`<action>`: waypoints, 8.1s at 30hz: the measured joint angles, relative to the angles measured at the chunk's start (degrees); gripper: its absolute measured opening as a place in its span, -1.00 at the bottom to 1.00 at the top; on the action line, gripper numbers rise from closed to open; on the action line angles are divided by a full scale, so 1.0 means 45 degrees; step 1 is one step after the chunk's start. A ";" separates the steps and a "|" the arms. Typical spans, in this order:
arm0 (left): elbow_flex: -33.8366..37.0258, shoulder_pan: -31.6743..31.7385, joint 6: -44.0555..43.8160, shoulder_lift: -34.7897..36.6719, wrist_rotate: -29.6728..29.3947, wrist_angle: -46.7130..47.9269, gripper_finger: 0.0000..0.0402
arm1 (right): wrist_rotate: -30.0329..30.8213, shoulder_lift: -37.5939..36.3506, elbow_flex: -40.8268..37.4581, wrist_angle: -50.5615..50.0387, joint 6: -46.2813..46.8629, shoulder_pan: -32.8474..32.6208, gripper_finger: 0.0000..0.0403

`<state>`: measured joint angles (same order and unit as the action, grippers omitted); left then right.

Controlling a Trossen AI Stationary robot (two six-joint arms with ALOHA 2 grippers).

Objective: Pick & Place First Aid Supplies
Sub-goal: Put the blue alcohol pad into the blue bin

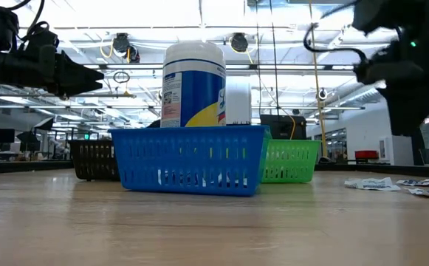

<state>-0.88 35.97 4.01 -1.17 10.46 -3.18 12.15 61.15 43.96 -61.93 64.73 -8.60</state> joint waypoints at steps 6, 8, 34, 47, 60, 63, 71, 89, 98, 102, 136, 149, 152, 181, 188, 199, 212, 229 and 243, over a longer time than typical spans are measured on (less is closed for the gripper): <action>-0.0001 0.0000 0.0000 0.0000 0.0000 0.0000 0.98 | -0.0072 -0.1043 -0.1490 0.0093 0.0139 0.0383 -0.01; -0.0002 0.0000 0.0000 0.0000 0.0000 0.0000 0.98 | -0.0175 -0.1141 -0.1804 0.0195 0.0040 0.0472 0.00; -0.0002 0.0000 0.0000 0.0000 0.0000 0.0000 0.98 | -0.2415 0.0281 -0.3589 0.2850 0.0142 0.0514 -0.54; -0.0002 0.0000 0.0000 0.0000 0.0000 0.0000 0.98 | -0.2430 0.0359 -0.2307 0.1350 0.0485 0.0495 -0.98; 0.0003 0.0000 0.0000 0.0000 0.0000 -0.0001 0.98 | -0.2746 0.2835 0.1378 -0.0196 0.1189 0.0378 -0.99; -0.0002 0.0000 0.0000 0.0000 0.0000 0.0000 0.98 | -0.2786 0.3923 0.2571 -0.0199 0.1170 0.0104 -0.99; 0.0002 0.0000 0.0000 0.0000 0.0000 0.0001 0.98 | -0.2754 0.6878 0.6643 -0.0209 0.1112 -0.0600 -0.99; -0.0002 0.0000 0.0000 0.0000 0.0000 0.0000 0.98 | -0.2730 1.2184 1.3356 0.0516 0.0427 -0.1064 -1.00; -0.0002 0.0000 0.0000 0.0000 0.0000 0.0000 0.98 | -0.2738 1.3378 1.3766 0.1523 0.0046 -0.1156 -1.00; -0.0002 0.0000 0.0000 0.0000 0.0000 0.0000 0.98 | -0.2730 1.3570 1.3766 0.1695 -0.0586 -0.1211 -0.97; -0.0002 -0.0005 0.0000 0.0000 0.0000 0.0000 0.98 | -0.1587 1.2558 1.3469 -0.0101 0.0927 -0.1145 -0.31; -0.0002 0.0000 0.0000 0.0000 0.0000 0.0005 0.98 | -0.1174 0.8403 0.7592 0.0133 0.4081 -0.1744 -0.32; 0.0002 0.0000 0.0000 0.0000 0.0000 0.0005 0.98 | -0.0995 0.7490 0.6317 0.0001 0.4712 -0.1899 -0.32; -0.0002 0.0000 0.0000 0.0000 0.0000 0.0000 0.98 | -0.3037 0.2743 -0.0879 0.0344 0.8713 -0.3294 -0.32; 0.0002 0.0000 0.0000 0.0000 0.0000 0.0000 0.98 | -0.4068 0.2936 -0.1826 0.1588 0.8797 -0.3284 -0.32; -0.0002 0.0000 0.0000 0.0000 0.0000 0.0000 0.98 | -0.4630 0.3088 -0.2136 0.3006 0.8765 -0.3270 -0.88; -0.0002 0.0000 0.0000 0.0000 0.0000 0.0008 0.98 | -0.4721 0.3137 -0.0274 0.1419 0.8351 -0.3284 -0.99; -0.0002 0.0000 0.0000 0.0000 0.0000 -0.0005 0.98 | -0.3938 0.3831 0.4057 -0.2703 0.7742 -0.3186 -1.00; -0.0002 0.0000 0.0000 0.0004 0.0000 0.0000 0.98 | -0.3608 0.9415 1.0576 -0.2720 0.3120 -0.2840 -1.00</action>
<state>-0.89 35.97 4.01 -1.15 10.46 -3.18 -4.09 103.52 91.56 -74.17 78.77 -21.38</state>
